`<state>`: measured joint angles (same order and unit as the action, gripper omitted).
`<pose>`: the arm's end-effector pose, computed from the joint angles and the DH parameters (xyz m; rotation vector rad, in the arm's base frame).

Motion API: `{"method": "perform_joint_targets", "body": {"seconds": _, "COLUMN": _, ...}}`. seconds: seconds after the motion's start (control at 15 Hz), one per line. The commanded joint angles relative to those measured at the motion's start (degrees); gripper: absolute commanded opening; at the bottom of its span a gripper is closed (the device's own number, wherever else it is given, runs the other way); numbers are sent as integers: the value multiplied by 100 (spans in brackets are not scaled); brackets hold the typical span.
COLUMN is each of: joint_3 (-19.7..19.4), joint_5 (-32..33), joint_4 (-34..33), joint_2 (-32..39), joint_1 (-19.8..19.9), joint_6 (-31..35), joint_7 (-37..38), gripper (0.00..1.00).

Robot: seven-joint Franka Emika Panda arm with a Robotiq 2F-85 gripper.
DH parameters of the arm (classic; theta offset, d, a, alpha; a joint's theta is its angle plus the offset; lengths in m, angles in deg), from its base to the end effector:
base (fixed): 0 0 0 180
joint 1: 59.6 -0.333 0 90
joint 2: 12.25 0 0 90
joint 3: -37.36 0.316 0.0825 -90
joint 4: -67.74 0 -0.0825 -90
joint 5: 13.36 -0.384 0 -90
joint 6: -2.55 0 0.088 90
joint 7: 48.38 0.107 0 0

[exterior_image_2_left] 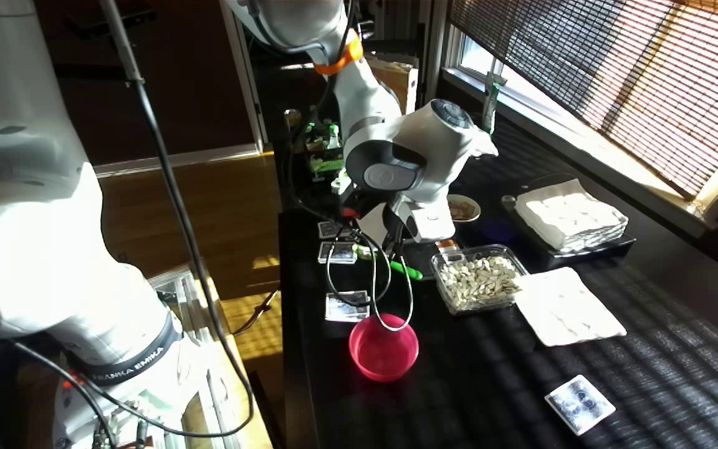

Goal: Place some grains on the spoon, empty them into the container with grains and then place the spoon back

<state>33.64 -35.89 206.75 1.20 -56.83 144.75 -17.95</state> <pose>0.4684 -0.0560 0.1980 -2.6215 1.3935 0.3137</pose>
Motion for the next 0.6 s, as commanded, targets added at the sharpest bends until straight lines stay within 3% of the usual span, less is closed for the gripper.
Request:
{"method": "perform_joint_targets", "body": {"seconds": 0.0, "joint_3": 6, "joint_5": -126, "joint_4": 204, "joint_2": -486, "joint_1": -17, "joint_6": -344, "joint_7": -12, "gripper": 4}}
{"method": "perform_joint_targets", "body": {"seconds": 0.53, "joint_3": -110, "joint_5": -163, "joint_4": -12, "joint_2": -785, "joint_1": 160, "joint_6": -531, "joint_7": -274, "gripper": 4}}
